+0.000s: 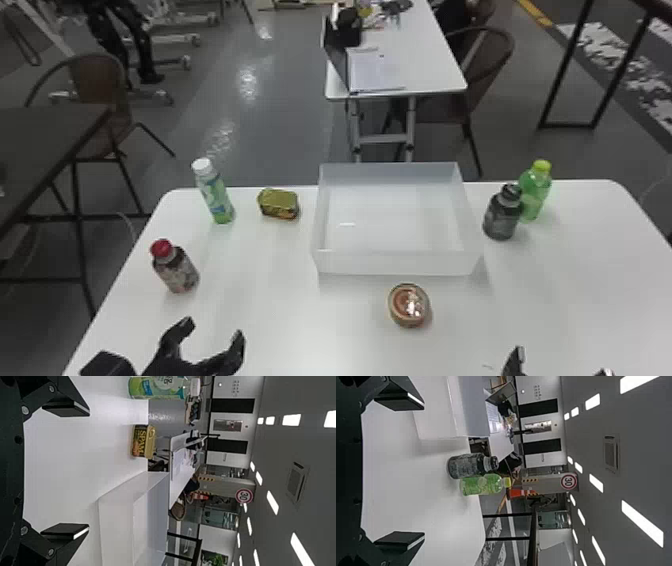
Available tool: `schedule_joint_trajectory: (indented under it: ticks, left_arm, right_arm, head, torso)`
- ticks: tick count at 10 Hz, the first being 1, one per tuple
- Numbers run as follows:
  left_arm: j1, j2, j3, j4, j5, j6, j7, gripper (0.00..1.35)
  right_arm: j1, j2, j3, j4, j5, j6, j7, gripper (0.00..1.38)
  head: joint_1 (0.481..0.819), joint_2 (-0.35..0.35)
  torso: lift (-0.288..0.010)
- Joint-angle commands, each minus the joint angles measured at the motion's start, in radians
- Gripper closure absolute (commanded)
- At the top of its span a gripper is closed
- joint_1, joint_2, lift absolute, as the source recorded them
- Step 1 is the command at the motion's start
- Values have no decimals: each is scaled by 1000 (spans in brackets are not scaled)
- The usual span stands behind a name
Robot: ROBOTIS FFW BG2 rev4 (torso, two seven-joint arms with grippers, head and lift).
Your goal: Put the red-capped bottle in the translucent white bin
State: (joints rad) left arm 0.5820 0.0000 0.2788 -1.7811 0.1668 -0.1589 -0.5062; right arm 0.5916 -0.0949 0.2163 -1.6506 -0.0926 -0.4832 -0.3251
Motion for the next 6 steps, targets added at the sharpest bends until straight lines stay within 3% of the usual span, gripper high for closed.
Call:
schedule_joint_trajectory:
  ticks: [1, 6]
  left_arm:
    - [-1, -3, -1, 0, 2, 5, 0, 265]
    - [-7, -3, -20, 3, 16, 24, 0, 265]
  right_arm:
    - [-1, 1, 0, 2, -1, 0, 0, 140]
    - [-1, 1, 0, 3, -2, 0, 0, 140]
  head:
    - [695, 129]
    - [695, 117]
  torso:
    - [-36]
    - [-36]
